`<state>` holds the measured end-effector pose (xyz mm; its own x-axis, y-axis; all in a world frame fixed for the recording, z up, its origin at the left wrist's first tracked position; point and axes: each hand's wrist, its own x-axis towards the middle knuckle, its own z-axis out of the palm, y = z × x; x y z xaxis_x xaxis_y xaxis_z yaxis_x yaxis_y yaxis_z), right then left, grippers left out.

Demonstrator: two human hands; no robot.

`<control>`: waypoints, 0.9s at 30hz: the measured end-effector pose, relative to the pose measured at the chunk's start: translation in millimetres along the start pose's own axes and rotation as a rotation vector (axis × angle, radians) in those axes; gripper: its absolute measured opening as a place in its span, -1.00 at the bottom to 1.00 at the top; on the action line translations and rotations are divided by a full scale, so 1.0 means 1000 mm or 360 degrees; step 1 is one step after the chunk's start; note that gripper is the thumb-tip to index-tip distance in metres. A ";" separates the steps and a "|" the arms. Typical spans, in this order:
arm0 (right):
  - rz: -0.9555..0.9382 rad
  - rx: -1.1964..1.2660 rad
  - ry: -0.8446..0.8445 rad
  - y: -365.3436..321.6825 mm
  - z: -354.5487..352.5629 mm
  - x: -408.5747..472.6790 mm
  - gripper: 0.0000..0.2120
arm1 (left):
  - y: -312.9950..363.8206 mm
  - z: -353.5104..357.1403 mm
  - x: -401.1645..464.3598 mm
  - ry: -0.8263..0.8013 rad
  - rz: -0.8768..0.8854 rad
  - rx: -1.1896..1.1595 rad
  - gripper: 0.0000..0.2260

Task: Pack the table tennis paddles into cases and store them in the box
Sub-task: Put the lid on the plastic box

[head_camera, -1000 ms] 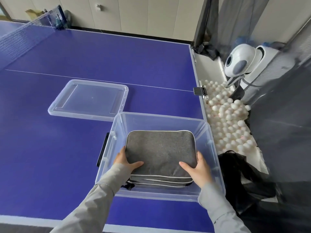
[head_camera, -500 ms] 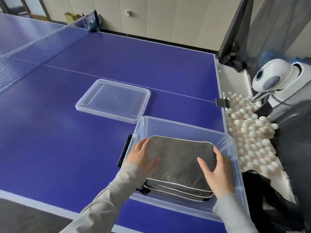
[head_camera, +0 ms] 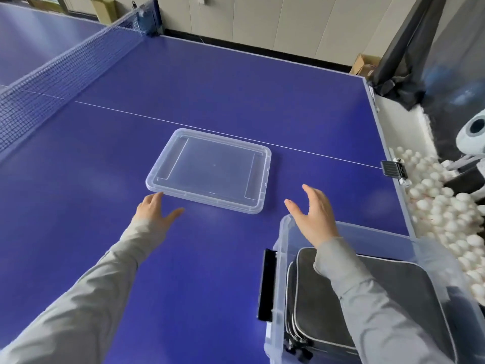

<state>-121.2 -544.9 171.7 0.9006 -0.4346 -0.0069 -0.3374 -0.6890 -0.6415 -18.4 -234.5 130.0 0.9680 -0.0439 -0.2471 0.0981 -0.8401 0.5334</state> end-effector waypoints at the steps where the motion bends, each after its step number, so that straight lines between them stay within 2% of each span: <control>1: 0.0029 -0.0016 -0.0042 -0.009 0.012 0.016 -0.43 | -0.011 -0.005 0.019 -0.0023 -0.0057 -0.0016 -0.31; 7: 0.0423 -0.0047 -0.0267 -0.027 0.079 0.095 -0.40 | -0.056 -0.018 0.128 -0.0031 -0.0193 -0.0026 -0.41; 13: 0.0708 -0.0312 -0.0359 -0.008 0.132 0.136 -0.36 | -0.066 -0.006 0.209 -0.0071 -0.0339 0.0028 -0.35; 17: 0.0835 -0.0448 -0.0290 0.003 0.162 0.150 -0.44 | -0.072 0.011 0.236 -0.0110 -0.0371 0.0052 -0.36; 22: 0.0870 -0.0639 -0.0195 0.010 0.189 0.149 -0.45 | -0.076 0.028 0.246 -0.0004 -0.0336 0.0036 -0.42; 27: 0.0883 -0.0556 -0.0126 0.008 0.205 0.147 -0.46 | -0.074 0.036 0.244 0.0021 -0.0364 -0.0015 -0.42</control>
<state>64.6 -495.4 8.4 0.5807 -0.7443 -0.3298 -0.8141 -0.5288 -0.2399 202.7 -202.0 0.9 0.9232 0.1540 -0.3521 0.3174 -0.8222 0.4726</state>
